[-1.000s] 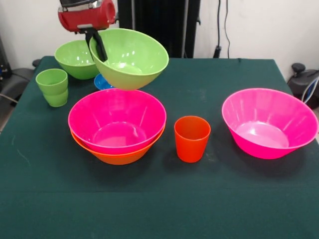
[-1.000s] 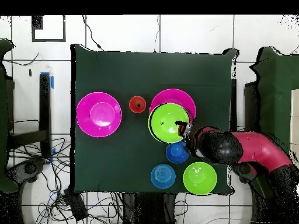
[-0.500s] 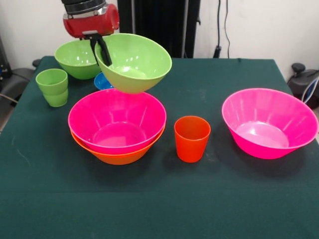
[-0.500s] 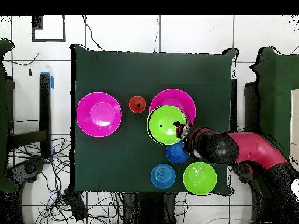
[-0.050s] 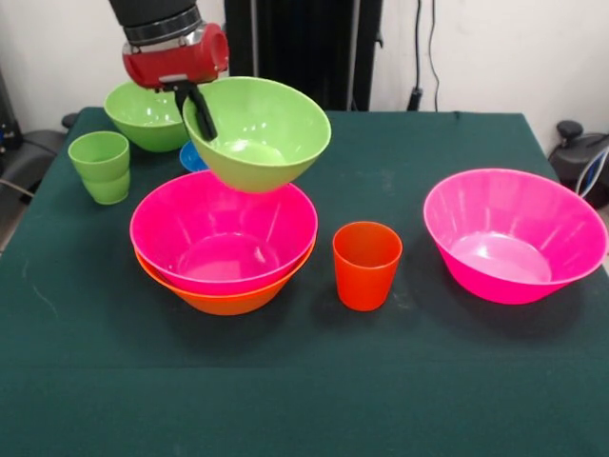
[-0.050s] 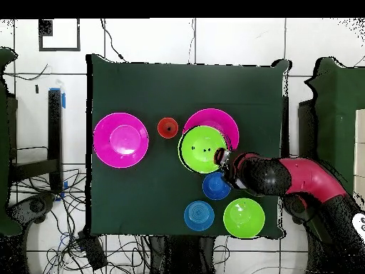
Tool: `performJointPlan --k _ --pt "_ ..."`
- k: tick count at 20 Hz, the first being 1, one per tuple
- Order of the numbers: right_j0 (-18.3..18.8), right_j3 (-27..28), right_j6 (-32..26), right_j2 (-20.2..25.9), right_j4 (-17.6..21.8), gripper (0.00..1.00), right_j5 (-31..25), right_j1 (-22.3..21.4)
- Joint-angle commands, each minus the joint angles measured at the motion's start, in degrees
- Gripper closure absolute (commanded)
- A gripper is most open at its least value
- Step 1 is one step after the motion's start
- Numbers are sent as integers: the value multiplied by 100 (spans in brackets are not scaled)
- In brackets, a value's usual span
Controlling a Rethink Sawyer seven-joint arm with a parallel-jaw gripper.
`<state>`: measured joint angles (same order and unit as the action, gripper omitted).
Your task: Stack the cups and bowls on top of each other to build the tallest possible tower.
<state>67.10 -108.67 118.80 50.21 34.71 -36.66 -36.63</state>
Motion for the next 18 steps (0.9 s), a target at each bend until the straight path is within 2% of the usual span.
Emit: performJointPlan --k 1,10,18 --pt "-62 617 -2165 176 464 100 -609 553" --pt "-3 902 -2613 104 732 100 -594 976" --pt "-27 906 -2619 -17 835 100 -368 1098"
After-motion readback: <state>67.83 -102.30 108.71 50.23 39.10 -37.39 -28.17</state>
